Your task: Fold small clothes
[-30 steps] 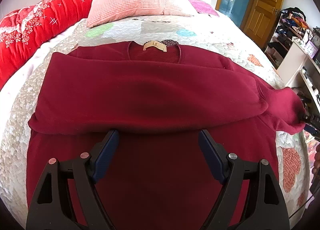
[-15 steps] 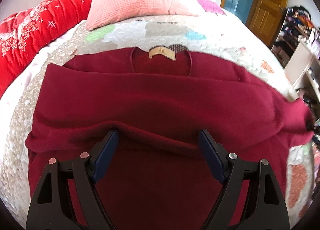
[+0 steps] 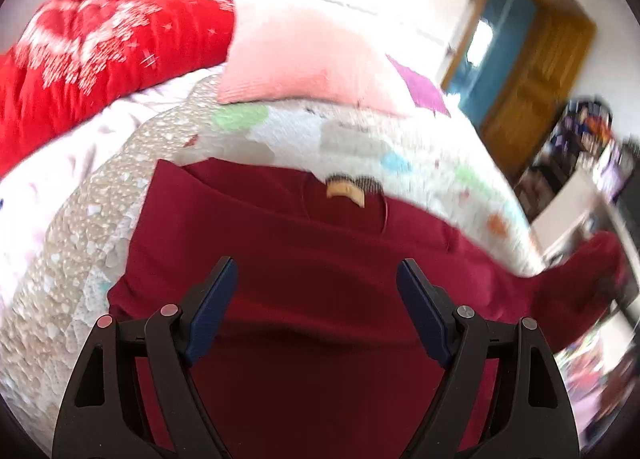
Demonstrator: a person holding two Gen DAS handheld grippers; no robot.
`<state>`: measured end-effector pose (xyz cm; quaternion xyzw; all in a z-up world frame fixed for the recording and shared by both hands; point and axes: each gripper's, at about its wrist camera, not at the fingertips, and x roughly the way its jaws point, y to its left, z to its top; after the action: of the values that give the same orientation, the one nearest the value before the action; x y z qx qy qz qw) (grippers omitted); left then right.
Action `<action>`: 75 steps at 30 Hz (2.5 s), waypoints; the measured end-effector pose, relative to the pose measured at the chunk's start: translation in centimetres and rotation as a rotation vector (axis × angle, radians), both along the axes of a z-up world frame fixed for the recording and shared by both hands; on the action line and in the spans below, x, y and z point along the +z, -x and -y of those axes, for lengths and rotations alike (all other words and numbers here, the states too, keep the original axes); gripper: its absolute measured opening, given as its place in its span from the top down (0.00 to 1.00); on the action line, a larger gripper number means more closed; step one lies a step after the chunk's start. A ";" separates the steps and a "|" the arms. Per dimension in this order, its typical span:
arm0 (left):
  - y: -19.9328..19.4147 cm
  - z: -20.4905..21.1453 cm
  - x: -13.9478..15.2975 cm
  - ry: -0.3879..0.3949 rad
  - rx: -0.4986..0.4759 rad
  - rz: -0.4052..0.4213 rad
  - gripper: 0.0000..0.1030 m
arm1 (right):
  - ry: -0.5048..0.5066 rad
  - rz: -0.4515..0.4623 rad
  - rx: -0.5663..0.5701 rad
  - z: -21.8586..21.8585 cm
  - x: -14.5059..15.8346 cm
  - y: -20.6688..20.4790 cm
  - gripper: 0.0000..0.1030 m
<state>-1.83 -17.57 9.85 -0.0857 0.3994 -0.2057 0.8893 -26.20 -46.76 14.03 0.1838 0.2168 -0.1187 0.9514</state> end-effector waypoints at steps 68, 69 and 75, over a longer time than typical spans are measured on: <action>1.3 -2.4 -6.1 -0.070 -0.061 -0.155 0.82 | 0.007 -0.278 0.016 -6.0 -8.8 -8.1 0.46; 1.5 -1.9 -5.5 -0.062 -0.082 -0.141 0.83 | 0.002 -0.306 0.003 -5.7 -9.5 -8.5 0.46; -0.1 -1.4 2.6 -0.037 -0.118 0.056 0.85 | -0.023 -0.292 -0.001 -5.3 -8.9 -8.3 0.46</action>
<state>-1.73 -16.20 12.46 -0.0397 0.3823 -0.2525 0.8880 -17.94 -41.46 5.13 0.1758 0.3541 -0.1420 0.9075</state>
